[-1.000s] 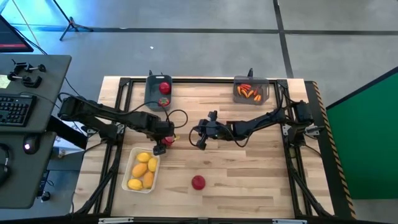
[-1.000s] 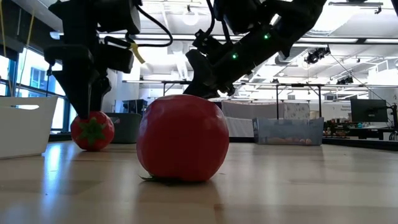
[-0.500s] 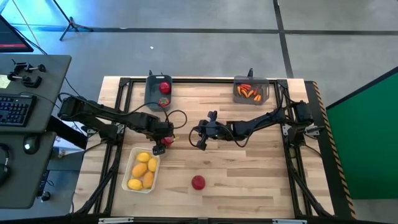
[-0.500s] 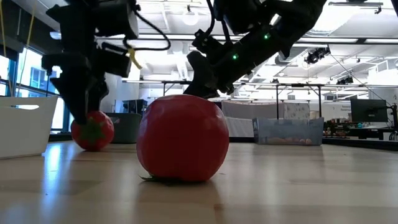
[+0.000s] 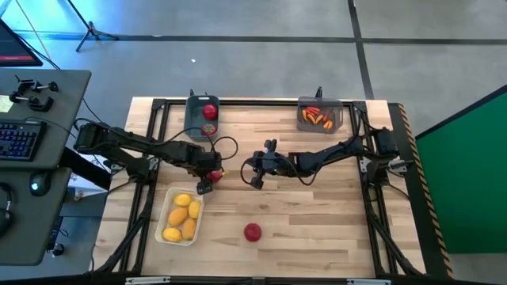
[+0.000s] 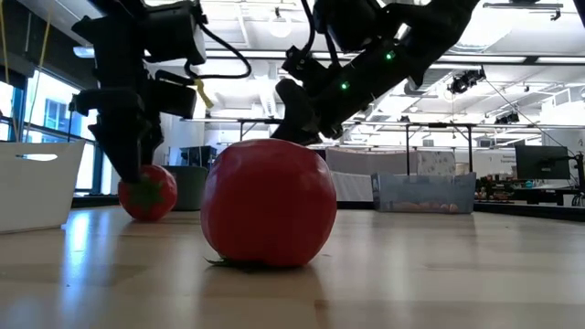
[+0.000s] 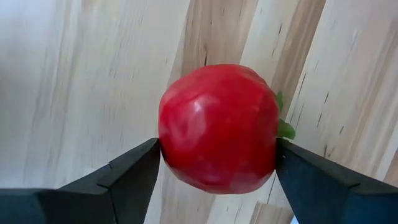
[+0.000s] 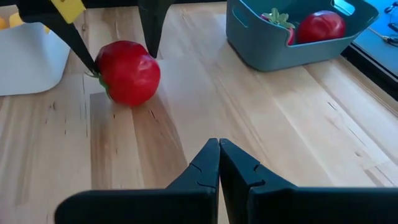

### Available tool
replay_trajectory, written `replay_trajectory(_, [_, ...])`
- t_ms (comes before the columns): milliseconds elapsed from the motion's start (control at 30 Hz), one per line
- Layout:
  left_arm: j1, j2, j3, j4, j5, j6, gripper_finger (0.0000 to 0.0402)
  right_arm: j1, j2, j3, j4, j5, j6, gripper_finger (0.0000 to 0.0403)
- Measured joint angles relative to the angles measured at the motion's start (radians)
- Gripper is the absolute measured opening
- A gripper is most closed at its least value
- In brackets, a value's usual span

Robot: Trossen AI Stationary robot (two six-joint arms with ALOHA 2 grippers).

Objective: Sort produce into baskets
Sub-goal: Put the red tomato into the green bin

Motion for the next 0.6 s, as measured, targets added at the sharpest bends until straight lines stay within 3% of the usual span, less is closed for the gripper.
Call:
replay_trajectory(367, [0.008, -0.006, 0.0, 0.054, 0.0, 0.01, 0.0239, -0.026, 0.0, 0.0, 0.0, -0.044, 0.0, 0.0])
replay_trajectory(600, [0.095, -0.074, 0.052, -0.013, -0.033, 0.027, 0.0225, -0.027, 0.0, 0.0, 0.0, -0.045, -0.016, 0.0])
